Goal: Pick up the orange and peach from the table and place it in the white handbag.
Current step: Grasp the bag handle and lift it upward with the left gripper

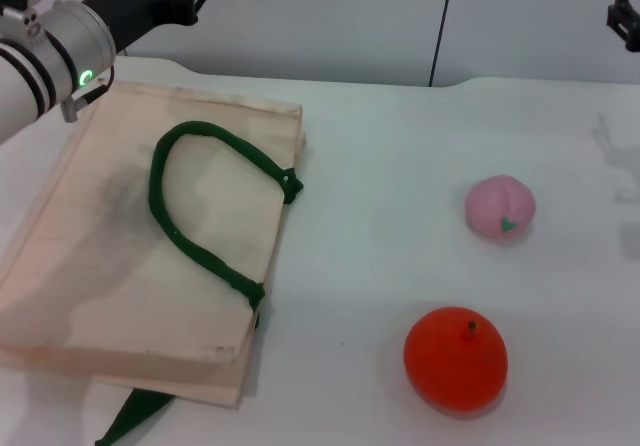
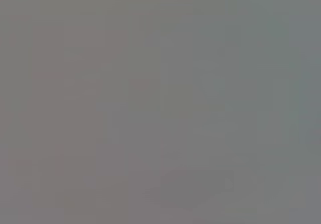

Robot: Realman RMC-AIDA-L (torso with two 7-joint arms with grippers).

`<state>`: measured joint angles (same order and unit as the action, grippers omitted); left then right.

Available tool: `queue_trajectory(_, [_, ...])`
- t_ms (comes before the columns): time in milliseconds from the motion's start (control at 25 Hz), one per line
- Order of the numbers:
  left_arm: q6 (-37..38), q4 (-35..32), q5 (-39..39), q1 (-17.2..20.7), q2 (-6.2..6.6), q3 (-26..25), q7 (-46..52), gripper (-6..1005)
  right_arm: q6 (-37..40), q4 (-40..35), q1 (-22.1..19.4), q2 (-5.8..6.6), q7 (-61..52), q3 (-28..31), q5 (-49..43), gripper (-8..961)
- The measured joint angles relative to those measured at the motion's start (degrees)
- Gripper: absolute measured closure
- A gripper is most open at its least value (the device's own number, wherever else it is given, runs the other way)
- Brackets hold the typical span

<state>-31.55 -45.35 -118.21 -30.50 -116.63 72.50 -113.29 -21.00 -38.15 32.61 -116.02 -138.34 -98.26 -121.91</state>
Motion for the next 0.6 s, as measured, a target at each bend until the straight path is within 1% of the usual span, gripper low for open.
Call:
queue_trajectory(320, [-0.16, -0.35, 0.03, 0.14, 0.01, 0.09, 0.59, 679, 0.00, 0.00, -0.08, 0.00, 0.00, 0.00, 0.00, 94])
queue_trajectory(600, [-0.37, -2.11, 0.23, 1.05, 0.15, 0.49, 1.65, 678, 0.01, 0.00, -0.34, 0.00, 0.00, 0.01, 0.00, 94])
